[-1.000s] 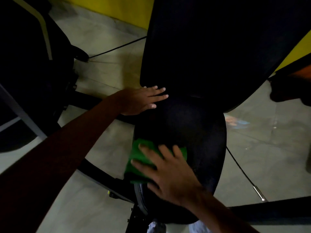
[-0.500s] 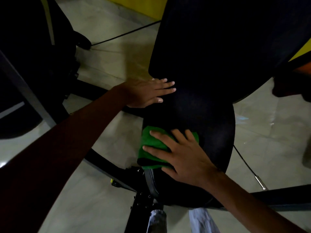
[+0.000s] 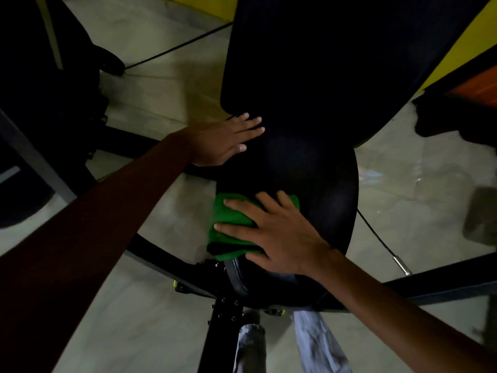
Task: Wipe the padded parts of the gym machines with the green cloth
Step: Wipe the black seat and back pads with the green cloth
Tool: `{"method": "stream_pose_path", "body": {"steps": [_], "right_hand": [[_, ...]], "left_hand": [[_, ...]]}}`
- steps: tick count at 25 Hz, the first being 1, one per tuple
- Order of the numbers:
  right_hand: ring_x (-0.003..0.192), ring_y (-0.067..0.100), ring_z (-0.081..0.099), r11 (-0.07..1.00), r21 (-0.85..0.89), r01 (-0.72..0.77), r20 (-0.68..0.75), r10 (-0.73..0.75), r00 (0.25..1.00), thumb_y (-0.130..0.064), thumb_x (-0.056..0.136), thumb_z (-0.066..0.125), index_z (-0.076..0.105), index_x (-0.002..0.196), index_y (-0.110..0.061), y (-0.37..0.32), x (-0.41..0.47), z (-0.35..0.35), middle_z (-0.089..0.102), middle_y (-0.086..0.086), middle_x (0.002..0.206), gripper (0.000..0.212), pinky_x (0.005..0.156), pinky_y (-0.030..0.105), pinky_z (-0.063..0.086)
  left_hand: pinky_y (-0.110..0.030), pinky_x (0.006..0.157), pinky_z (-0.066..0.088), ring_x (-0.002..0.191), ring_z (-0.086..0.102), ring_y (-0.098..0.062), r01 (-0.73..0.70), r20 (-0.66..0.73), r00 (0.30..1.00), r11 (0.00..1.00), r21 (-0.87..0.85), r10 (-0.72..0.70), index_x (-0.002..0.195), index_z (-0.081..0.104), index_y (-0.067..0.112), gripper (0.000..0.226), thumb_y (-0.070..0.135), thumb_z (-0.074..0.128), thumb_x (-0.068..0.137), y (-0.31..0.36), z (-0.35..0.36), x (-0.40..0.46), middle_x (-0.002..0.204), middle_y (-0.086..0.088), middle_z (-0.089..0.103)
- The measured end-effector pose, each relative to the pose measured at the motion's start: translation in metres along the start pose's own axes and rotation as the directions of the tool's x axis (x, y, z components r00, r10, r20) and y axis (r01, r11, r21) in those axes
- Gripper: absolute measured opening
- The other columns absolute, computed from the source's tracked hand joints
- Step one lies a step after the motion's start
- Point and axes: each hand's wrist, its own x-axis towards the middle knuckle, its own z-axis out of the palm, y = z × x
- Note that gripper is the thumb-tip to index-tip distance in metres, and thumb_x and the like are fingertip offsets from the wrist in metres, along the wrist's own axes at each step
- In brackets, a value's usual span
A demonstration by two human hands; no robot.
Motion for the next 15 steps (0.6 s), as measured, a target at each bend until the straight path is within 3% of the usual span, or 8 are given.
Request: {"method": "stream_pose_path", "body": {"steps": [3, 9, 15], "right_hand": [[0.105, 0.026, 0.038, 1.000, -0.001, 0.018, 0.008, -0.018, 1.000, -0.054, 0.063, 0.072, 0.055, 0.130, -0.039, -0.001, -0.005, -0.002, 0.049, 0.001, 0.139, 0.070, 0.083, 0.043, 0.045], [0.104, 0.026, 0.038, 0.998, -0.026, -0.060, -0.025, 0.059, 0.998, -0.053, 0.067, 0.066, 0.056, 0.128, -0.037, -0.006, 0.003, -0.001, 0.049, 0.002, 0.138, 0.063, 0.081, 0.043, 0.044], [0.106, 0.024, 0.041, 0.993, -0.008, 0.114, 0.055, -0.113, 0.992, -0.060, 0.061, 0.072, 0.054, 0.128, -0.041, -0.033, -0.035, -0.007, 0.049, -0.001, 0.139, 0.073, 0.082, 0.042, 0.048]], "left_hand": [[-0.027, 0.115, 0.004, 0.146, 0.012, -0.031, 0.004, -0.065, 0.998, 1.000, 0.025, -0.003, 0.148, 0.025, 0.003, 0.061, 0.036, 0.020, 0.097, 0.005, 0.008, -0.002, 0.156, -0.017, 0.018], [-0.037, 0.116, 0.015, 0.143, 0.020, -0.035, 0.014, -0.092, 0.996, 0.994, 0.107, -0.004, 0.146, 0.029, -0.001, 0.066, 0.038, 0.017, 0.095, 0.013, 0.011, -0.005, 0.154, -0.021, 0.024], [-0.041, 0.116, 0.020, 0.143, 0.023, -0.035, 0.036, -0.097, 0.995, 0.986, 0.165, -0.020, 0.145, 0.029, -0.002, 0.065, 0.040, 0.021, 0.096, 0.016, 0.016, -0.008, 0.153, -0.022, 0.025]]}}
